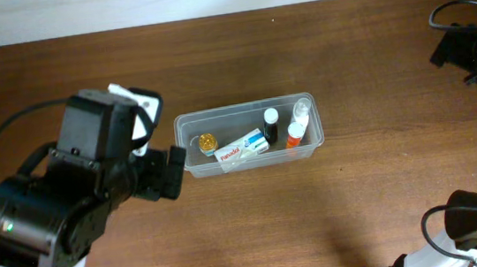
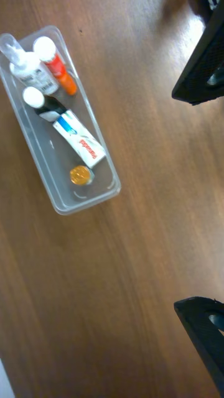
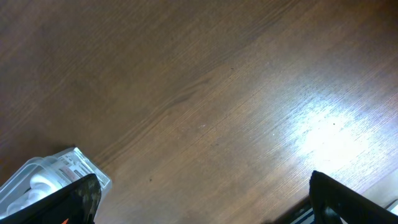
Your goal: Pack container
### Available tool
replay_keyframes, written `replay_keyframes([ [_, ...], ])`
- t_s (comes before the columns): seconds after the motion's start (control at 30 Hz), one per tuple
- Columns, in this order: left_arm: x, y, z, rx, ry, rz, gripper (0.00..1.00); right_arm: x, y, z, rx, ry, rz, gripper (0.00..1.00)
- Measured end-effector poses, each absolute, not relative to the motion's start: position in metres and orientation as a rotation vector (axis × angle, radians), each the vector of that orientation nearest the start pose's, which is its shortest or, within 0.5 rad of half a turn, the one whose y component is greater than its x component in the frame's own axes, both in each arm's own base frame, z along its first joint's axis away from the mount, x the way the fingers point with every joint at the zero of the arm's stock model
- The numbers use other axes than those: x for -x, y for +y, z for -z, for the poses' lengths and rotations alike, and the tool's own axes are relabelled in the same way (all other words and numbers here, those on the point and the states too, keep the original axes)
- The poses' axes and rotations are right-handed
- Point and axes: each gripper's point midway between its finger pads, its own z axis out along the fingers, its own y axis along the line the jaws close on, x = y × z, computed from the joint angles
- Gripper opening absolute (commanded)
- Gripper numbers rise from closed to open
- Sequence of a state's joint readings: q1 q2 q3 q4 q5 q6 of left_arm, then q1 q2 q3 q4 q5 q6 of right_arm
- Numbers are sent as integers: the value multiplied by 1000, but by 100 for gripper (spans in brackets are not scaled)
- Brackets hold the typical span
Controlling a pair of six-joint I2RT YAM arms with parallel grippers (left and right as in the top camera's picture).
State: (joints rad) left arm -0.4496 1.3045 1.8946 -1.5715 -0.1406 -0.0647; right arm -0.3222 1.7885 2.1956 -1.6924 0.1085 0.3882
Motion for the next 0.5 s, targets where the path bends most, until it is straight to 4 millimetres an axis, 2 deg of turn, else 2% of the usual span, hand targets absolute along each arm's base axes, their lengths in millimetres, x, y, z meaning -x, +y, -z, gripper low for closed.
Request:
replay_keyframes([
  [0.1,-241,-88,-353,-420,2486,18,99,-323,-128,-288,-1012,2664,141,98],
  [0.17,-250,-91,-351,-404,2449,23,99,-323,-128,-288,-1013,2663,141,98],
  [0.3,-285,-100,-341,-335,2307,61,99,-324,-128,-288,-1013,2663,140,98],
  [0.4,-309,-100,-326,-265,2178,103,99,-324,-128,-288,-1012,2662,142,98],
  [0.5,-316,-93,-310,-217,2074,146,99,-324,-128,-289,-1013,2662,140,98],
])
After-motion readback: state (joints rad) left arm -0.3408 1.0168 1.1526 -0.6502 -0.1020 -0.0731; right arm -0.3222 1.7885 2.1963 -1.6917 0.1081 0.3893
